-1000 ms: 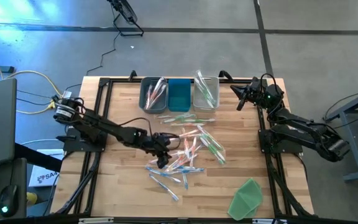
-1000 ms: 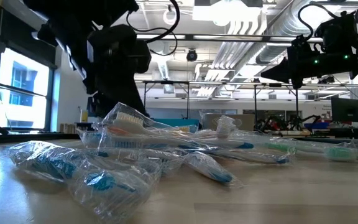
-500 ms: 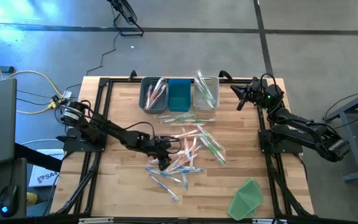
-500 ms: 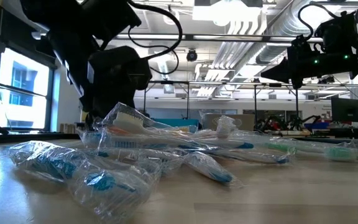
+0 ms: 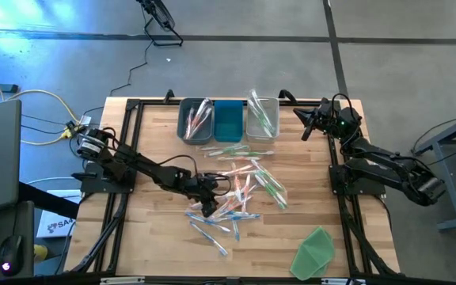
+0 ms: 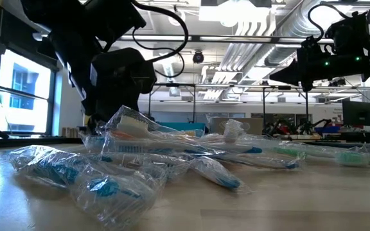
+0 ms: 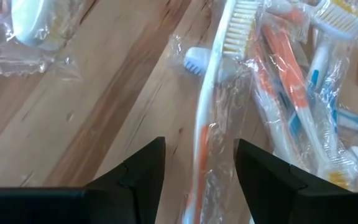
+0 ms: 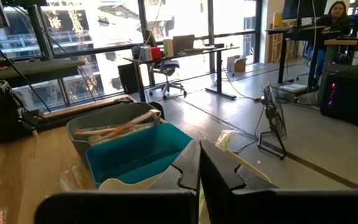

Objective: Pick & Place Toothbrushes
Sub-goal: Put the orange toothbrush into the dark blue bin

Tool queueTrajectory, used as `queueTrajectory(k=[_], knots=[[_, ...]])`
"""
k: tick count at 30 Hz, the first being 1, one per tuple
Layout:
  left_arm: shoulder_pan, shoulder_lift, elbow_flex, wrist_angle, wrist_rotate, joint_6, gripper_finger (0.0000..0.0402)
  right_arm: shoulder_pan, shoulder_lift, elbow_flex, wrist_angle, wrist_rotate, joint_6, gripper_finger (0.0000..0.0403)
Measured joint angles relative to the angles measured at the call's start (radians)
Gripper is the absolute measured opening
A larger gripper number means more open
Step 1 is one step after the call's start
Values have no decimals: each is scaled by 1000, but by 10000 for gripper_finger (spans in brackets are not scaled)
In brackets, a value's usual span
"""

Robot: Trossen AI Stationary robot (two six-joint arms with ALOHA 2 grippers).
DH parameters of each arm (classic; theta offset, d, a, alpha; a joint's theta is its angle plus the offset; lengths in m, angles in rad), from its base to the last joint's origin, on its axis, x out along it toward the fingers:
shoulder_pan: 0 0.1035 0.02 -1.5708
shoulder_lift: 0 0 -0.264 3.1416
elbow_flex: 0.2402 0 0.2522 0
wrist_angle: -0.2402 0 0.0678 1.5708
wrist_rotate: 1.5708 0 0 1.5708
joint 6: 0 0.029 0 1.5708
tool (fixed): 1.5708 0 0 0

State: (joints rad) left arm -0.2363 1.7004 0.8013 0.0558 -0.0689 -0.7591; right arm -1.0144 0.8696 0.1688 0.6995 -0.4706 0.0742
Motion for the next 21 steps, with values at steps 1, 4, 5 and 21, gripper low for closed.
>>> queueTrajectory(k=[1, 4, 5, 21], knots=[[0, 0, 0, -1, 0, -5, 187, 0, 0, 0, 0, 0, 0, 2], [0, 0, 0, -3, 0, -6, 187, 0, 0, 0, 0, 0, 0, 2], [0, 0, 0, -3, 0, -6, 187, 0, 0, 0, 0, 0, 0, 2], [0, 0, 0, -3, -1, -6, 131, 0, 0, 0, 0, 0, 0, 2]])
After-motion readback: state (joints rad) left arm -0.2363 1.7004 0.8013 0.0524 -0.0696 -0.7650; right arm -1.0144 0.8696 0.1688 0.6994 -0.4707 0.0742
